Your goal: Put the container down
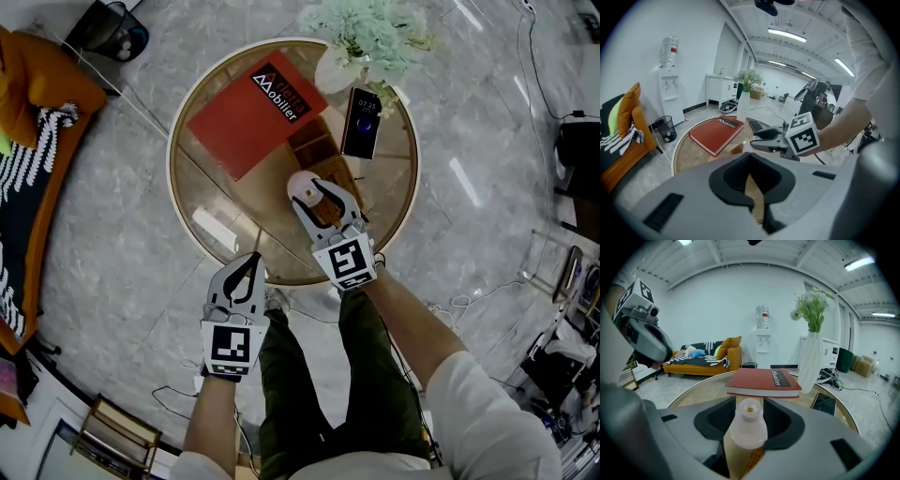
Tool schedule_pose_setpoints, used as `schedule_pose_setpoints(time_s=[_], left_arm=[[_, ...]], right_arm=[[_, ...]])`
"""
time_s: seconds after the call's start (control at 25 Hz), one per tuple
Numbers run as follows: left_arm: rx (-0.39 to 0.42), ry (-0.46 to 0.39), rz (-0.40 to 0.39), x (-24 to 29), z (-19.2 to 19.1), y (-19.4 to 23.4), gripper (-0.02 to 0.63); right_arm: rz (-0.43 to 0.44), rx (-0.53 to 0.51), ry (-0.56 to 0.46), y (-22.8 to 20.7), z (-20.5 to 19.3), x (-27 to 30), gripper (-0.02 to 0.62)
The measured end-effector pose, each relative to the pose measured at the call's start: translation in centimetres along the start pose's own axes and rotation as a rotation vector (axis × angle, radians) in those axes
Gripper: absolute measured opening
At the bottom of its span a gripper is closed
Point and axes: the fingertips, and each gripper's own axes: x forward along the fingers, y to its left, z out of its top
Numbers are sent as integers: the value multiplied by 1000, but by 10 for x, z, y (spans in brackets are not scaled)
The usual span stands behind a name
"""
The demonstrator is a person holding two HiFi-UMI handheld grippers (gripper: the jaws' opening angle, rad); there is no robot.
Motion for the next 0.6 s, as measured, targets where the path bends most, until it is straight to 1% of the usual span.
schedule_pose_setpoints(time_s=[0.12, 0.24, 0.44, 0.6], left_arm=[[12, -12, 6, -8, 13, -1, 8], [32, -28, 7, -21, 31, -6, 8], [68, -55, 17, -45, 67, -12, 8], [103, -77, 23, -67, 92, -21, 8]], right_arm=[[-4, 10, 8, -1, 5, -19, 202], [-33, 27, 14, -7, 16, -49, 197], [-90, 50, 17, -19, 50, -108, 147], [-135, 38, 3, -28, 75, -149, 97]])
